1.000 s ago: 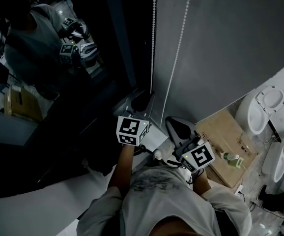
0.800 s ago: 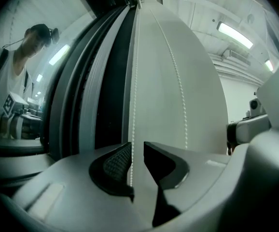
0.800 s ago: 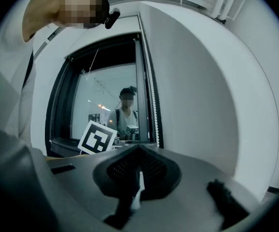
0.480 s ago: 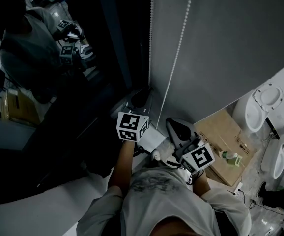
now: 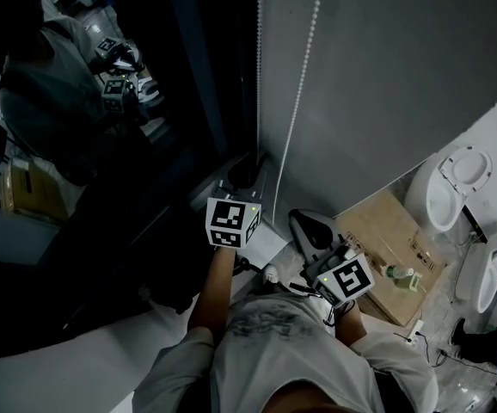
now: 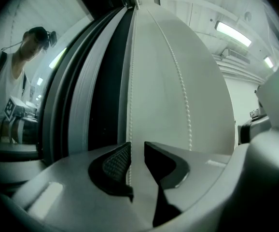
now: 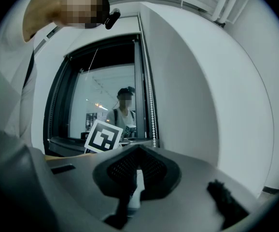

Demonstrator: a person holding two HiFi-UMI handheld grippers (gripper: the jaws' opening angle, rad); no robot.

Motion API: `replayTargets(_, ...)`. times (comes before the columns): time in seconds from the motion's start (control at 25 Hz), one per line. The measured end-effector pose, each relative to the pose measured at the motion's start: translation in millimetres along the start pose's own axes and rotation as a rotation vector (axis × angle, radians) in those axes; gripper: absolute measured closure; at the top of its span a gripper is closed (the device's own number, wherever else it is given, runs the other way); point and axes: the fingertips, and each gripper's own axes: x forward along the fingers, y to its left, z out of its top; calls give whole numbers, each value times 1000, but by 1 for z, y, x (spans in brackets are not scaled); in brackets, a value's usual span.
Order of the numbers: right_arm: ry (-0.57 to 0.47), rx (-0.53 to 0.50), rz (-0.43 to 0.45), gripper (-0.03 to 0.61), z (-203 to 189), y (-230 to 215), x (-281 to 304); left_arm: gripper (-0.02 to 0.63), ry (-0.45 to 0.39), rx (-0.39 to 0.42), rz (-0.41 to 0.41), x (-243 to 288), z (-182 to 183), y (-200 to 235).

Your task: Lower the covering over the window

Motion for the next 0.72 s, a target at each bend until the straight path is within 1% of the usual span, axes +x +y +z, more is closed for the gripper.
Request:
replayTargets(0.2,-3,0,2,561,-1,-1,-1,518,-8,-11,3,-2,-1,0)
replayTargets(0.4,-4,1,6,561,0,1,1,525,-23,-13,-36,0,4,0)
replayTargets(0.48,-2,0,5,561,1,1,0,549,-39,-28,-48,0,9,1)
replayTargets(0.56,5,2,-2,561,-1,-4,-2,621,-41,-31,-47,3,10,2)
replayTargets(0.64,17,12,-13,561,-3,-15,-5,604,-29,-28,-53,11,8,0)
replayTargets(0.72,13,18,-11,561,-5,-21,-7,606,-19,-41,-65,15,5,-3)
